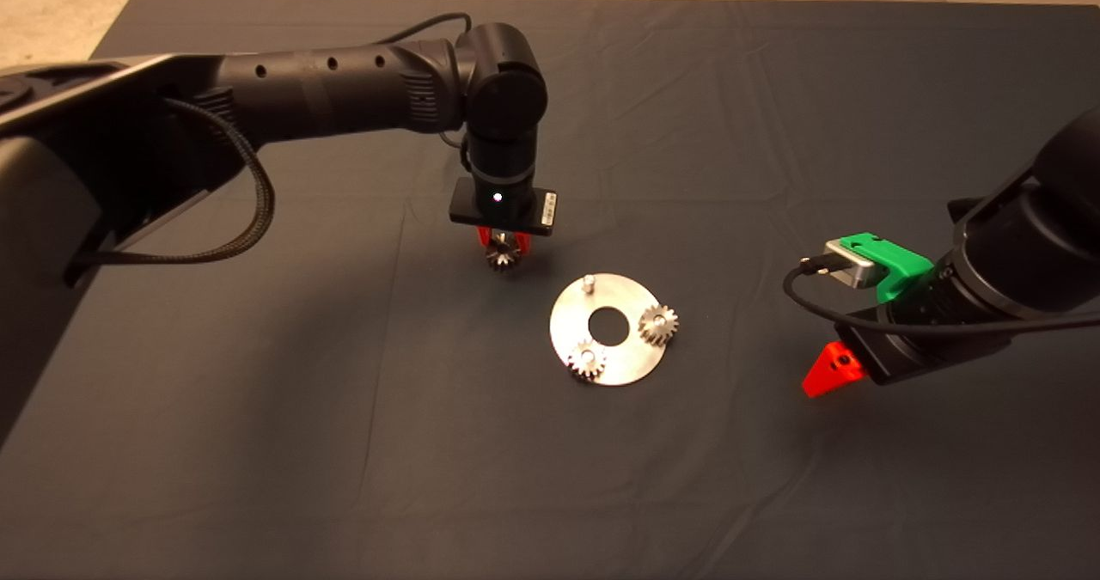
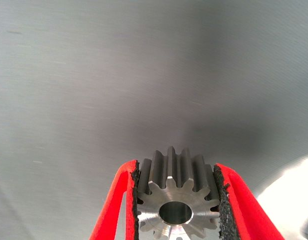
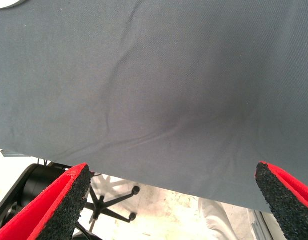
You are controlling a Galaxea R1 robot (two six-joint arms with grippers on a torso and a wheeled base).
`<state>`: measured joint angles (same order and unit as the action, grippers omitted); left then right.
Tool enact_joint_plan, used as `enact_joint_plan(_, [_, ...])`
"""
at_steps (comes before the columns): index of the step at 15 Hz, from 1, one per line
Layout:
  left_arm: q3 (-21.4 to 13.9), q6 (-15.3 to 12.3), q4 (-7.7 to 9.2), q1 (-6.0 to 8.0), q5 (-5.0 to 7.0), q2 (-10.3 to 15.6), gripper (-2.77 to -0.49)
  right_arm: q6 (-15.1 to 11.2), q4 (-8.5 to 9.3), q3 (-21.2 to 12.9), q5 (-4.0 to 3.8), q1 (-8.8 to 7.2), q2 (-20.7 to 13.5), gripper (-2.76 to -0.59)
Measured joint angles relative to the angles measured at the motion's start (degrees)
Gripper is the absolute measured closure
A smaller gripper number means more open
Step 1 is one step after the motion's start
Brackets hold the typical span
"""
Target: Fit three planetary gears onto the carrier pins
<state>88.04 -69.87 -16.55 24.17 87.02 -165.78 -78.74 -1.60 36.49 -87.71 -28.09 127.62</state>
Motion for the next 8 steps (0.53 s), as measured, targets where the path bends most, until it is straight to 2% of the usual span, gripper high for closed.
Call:
enact_joint_plan(3, [0.0,-0.41,0.7,0.0,-0.01,-1.25,-0.75,0.0,-0.02,-0.02,0.0,0.0,-0.01,-2.47])
enact_joint_plan(8, [0.0,-0.86,1.68,0.05,0.0,-1.89,-0.74,0.0,-0.02,-0.02,0.0,0.0,0.0,-2.46])
